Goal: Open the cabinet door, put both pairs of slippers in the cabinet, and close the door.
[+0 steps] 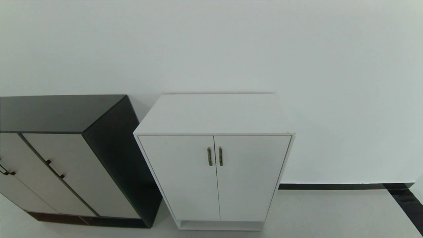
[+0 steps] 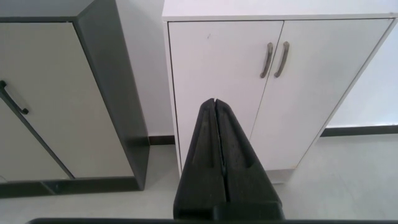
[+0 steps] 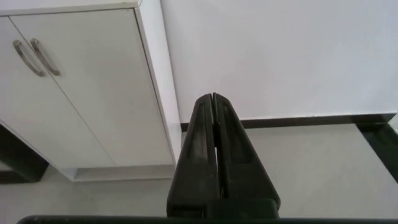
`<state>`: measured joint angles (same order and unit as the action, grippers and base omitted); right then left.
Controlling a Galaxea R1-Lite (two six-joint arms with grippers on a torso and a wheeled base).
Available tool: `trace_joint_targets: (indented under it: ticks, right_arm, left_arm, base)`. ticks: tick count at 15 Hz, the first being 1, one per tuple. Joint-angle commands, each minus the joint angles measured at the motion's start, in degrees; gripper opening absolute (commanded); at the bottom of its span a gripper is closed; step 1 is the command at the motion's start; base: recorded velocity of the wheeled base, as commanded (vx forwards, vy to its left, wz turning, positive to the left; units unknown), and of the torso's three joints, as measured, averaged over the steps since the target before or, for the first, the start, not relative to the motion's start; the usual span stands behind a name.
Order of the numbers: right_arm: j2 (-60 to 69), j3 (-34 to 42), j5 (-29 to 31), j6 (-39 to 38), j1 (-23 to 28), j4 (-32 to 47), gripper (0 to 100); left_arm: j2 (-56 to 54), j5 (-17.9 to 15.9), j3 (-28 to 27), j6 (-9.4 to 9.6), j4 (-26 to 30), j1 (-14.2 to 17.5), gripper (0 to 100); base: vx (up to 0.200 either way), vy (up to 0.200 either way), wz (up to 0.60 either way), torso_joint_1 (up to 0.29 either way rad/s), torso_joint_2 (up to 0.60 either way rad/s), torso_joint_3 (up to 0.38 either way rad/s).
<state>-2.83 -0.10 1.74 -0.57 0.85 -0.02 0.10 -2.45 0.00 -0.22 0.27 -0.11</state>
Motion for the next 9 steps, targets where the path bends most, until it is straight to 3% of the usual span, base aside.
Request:
trace_joint_targets:
  ticks: [1, 9]
  right_arm:
    - [2.8, 0.0, -0.1, 1.3, -0.6, 0.1, 0]
    - [2.8, 0.1, -0.2, 1.3, -0.6, 0.1, 0]
  left_arm:
    - [0.0, 0.0, 0.0, 0.04, 0.0, 0.0, 0]
    - [0.0, 0.0, 0.0, 0.48, 0.0, 0.0, 0]
  base:
    - [0.0, 0.0, 0.0, 0.0, 0.0, 0.0]
    - [0.0, 0.0, 0.0, 0.0, 0.0, 0.0]
